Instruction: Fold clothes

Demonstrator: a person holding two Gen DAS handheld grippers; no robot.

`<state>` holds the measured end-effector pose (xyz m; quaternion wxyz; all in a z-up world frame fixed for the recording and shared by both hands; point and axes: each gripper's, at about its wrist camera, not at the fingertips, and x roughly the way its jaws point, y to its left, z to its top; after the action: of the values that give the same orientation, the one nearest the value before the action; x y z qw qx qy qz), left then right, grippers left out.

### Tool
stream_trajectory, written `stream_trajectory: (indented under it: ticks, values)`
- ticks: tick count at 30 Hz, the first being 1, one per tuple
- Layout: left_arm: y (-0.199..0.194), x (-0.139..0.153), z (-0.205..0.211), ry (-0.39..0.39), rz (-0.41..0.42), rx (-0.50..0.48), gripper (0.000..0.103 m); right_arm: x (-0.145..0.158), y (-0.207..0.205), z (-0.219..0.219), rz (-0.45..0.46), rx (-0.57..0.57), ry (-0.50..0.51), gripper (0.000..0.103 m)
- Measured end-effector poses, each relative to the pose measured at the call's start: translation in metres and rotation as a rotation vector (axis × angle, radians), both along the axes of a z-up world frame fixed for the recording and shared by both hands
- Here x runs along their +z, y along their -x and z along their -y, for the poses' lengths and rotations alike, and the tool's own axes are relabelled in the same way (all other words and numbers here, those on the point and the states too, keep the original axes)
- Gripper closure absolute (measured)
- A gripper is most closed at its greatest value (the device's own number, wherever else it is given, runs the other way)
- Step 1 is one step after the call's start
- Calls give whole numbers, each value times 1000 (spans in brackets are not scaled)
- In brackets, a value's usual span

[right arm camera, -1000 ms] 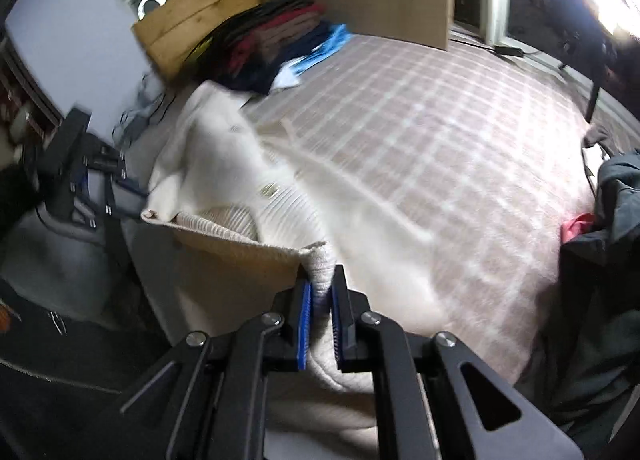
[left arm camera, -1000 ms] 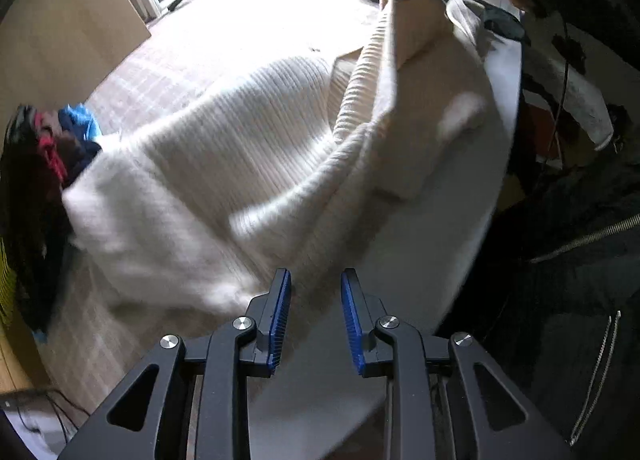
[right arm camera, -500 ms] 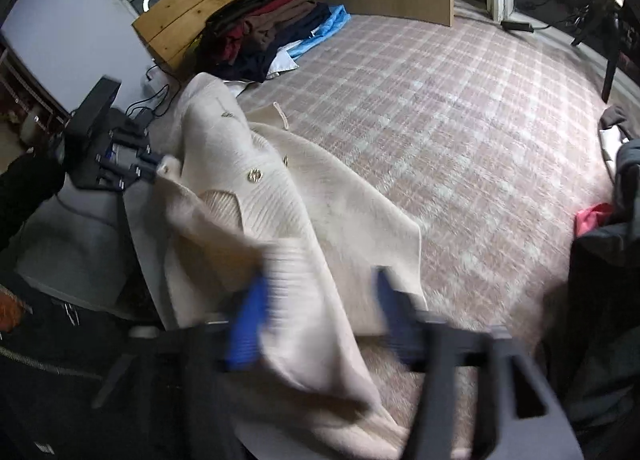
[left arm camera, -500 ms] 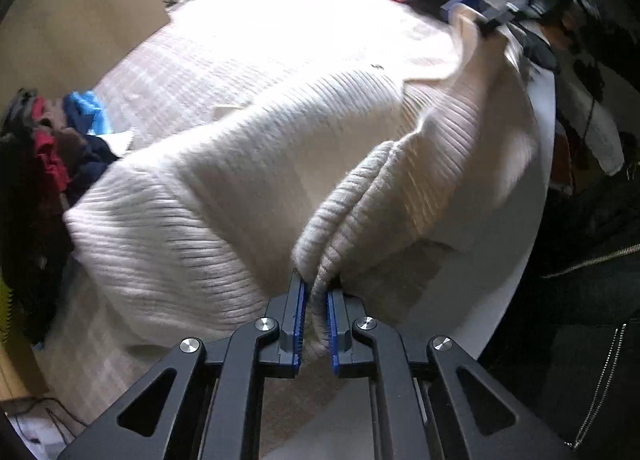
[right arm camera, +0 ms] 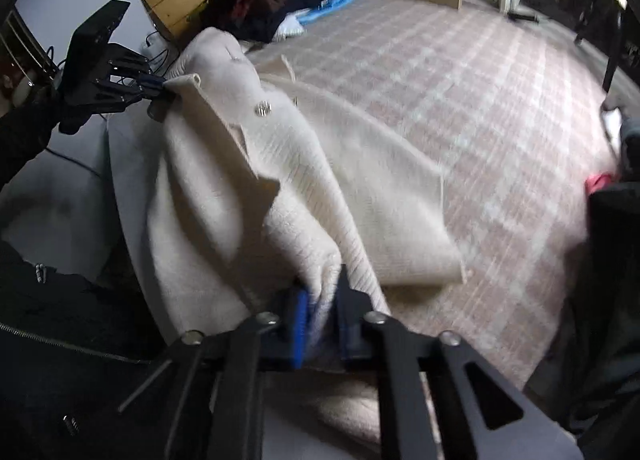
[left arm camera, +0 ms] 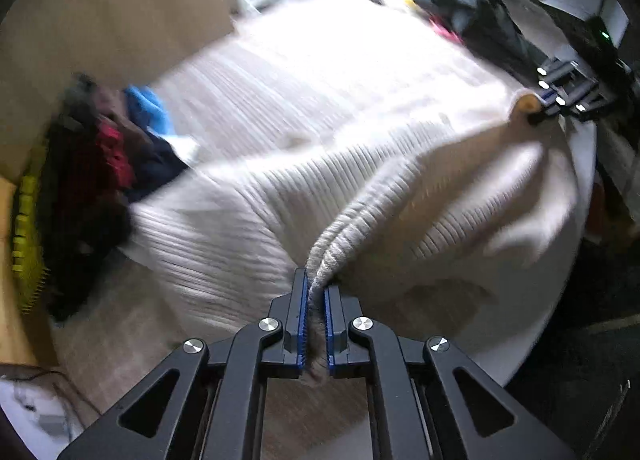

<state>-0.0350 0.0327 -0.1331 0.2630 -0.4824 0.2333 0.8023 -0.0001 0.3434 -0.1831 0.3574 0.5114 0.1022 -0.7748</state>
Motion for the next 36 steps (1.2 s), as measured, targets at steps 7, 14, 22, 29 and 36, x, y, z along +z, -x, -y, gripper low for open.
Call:
stream_trajectory:
  ticks: [7, 14, 22, 29, 36]
  values:
    - [8, 139, 11, -103, -327, 105, 98, 146, -3, -10, -355, -168, 39, 96]
    - [-3, 290, 21, -194, -670, 83, 98, 329, -52, -6, -757, -284, 45, 100]
    - [-47, 344, 22, -166, -766, 57, 98, 448, -114, -41, -807, -320, 145, 100]
    - [-20, 231, 56, -61, -499, 164, 98, 235, -53, 17, -384, -135, 100, 55]
    - [-2, 202, 93, -60, -367, 302, 98, 68, -69, 138, -217, 113, 138, 54]
